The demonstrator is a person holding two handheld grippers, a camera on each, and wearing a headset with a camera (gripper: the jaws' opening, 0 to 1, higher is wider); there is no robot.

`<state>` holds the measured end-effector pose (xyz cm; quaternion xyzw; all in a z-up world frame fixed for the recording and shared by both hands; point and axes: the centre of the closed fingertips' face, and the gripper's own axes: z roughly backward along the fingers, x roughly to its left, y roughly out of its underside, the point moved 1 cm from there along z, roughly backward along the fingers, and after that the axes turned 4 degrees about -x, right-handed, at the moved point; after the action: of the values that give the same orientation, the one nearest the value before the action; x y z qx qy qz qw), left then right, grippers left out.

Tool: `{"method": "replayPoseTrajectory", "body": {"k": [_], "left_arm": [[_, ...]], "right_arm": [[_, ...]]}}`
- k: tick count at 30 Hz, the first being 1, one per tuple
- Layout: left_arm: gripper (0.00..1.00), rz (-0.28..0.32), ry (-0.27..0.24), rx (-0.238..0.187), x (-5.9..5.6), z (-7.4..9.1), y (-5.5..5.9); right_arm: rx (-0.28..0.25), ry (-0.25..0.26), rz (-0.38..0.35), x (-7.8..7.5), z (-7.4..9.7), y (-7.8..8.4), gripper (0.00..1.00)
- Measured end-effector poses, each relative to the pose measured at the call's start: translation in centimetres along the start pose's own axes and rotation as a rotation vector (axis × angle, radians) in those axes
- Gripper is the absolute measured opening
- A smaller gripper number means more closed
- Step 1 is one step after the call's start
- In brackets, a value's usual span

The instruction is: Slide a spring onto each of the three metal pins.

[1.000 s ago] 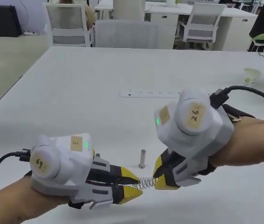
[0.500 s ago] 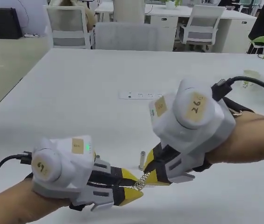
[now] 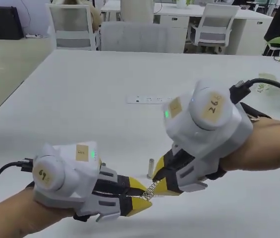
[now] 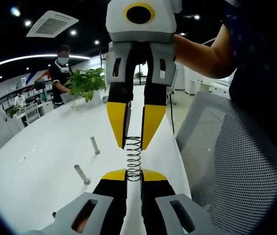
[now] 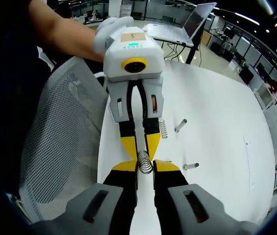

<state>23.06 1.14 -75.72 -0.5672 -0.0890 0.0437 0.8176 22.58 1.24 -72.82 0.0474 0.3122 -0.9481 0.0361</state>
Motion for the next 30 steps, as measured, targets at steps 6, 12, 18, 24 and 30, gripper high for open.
{"method": "replayPoseTrajectory", "body": {"k": [6,12,18,24,30], "left_arm": [[0.02,-0.005,0.000,-0.013,0.1,-0.1,-0.4],[0.02,-0.009,-0.006,-0.020,0.1,-0.1,-0.6],[0.02,-0.013,-0.012,-0.047,0.0,0.0,-1.4],[0.01,-0.011,-0.018,-0.066,0.1,0.2,-1.8],[0.02,-0.020,-0.013,-0.070,-0.1,0.1,-1.8]], "right_arm": [[-0.005,-0.007,-0.014,0.1,-0.4,0.3,0.10],[-0.024,-0.011,-0.028,0.1,-0.5,0.2,0.09],[-0.051,-0.021,-0.048,0.0,-0.5,0.0,0.09],[-0.063,-0.023,-0.062,-0.1,-0.4,-0.1,0.09],[-0.053,-0.030,-0.068,0.1,-0.4,-0.1,0.09]]}}
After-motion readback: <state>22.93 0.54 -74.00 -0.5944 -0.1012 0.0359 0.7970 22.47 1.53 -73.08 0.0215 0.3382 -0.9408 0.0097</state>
